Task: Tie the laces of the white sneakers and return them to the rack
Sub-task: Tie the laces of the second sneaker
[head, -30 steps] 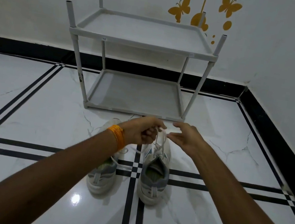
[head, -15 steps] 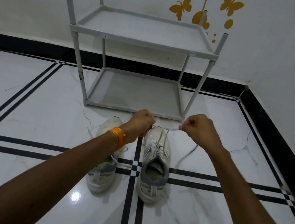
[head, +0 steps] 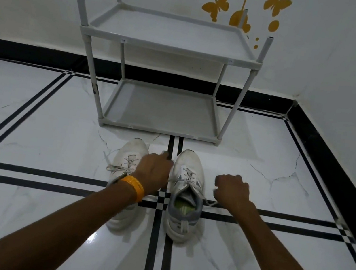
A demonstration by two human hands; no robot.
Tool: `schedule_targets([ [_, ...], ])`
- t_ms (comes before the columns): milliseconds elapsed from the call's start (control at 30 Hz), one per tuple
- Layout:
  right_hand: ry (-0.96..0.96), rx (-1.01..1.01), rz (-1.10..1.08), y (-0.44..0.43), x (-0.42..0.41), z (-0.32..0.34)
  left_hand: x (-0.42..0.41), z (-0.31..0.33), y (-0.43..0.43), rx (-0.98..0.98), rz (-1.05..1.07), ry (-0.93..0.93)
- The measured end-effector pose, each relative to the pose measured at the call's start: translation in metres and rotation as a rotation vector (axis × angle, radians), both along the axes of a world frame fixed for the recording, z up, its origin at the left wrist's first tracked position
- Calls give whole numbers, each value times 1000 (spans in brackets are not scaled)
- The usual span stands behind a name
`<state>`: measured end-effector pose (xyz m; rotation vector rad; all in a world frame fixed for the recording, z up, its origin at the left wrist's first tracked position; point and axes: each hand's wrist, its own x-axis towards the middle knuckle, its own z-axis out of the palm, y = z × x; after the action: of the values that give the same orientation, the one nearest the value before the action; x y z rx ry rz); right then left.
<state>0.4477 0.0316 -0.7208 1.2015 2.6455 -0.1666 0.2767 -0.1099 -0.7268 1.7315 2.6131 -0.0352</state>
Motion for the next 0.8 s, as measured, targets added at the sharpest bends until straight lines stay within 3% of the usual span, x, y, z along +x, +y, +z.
schedule_targets([
  [100,303,-275,39,-9,-15,11,16,-8,10,94,-32,-324],
  [200,274,-358,33,-20,-21,14,24,-17,9,210,62,-515],
  [400,380,-391,-16,-17,-14,8,23,-15,8,338,151,-681],
  [500,438,-304,-45,-7,-7,7,19,-9,7,336,187,-626],
  [633,279,-200,1,-10,3,-10,17,-9,2,227,134,-418],
  [800,214,-200,-32,-15,-1,-21,18,-20,-5,201,101,-361],
])
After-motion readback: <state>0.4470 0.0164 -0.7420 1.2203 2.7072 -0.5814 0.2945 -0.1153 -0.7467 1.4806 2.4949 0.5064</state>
